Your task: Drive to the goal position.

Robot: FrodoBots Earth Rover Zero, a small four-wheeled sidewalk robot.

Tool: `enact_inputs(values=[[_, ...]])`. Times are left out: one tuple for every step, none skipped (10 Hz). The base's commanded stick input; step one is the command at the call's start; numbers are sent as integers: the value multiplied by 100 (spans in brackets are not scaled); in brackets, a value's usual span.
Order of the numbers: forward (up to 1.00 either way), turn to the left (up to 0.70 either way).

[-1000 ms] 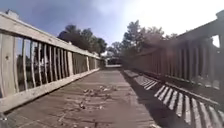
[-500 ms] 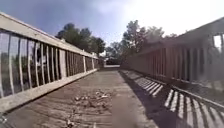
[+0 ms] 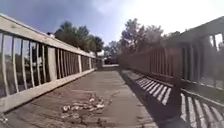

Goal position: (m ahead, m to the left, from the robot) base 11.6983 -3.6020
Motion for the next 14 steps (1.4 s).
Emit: enact_inputs(values=[[70,0],[70,0],[70,0],[70,0],[70,0],[70,0],[70,0],[70,0],[70,0],[70,0],[70,0],[70,0],[70,0],[70,0]])
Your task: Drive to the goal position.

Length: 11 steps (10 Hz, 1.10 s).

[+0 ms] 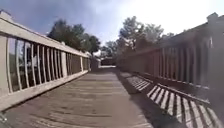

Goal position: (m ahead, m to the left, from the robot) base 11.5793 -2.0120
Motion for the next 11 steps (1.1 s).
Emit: enact_inputs(values=[[70,0],[70,0],[70,0],[70,0],[70,0],[70,0],[70,0],[70,0],[70,0],[70,0],[70,0]])
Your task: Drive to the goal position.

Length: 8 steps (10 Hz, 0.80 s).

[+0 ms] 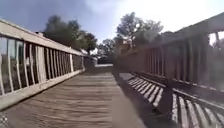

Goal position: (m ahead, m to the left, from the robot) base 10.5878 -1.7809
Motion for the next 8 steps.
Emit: enact_inputs(values=[[70,0],[70,0],[70,0],[70,0],[70,0],[70,0],[70,0],[70,0]])
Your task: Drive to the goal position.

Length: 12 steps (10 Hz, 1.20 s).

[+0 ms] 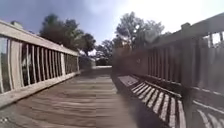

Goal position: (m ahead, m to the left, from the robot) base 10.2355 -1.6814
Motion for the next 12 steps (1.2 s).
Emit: enact_inputs(values=[[70,0],[70,0],[70,0],[70,0],[70,0],[70,0],[70,0],[70,0],[70,0],[70,0],[70,0],[70,0]])
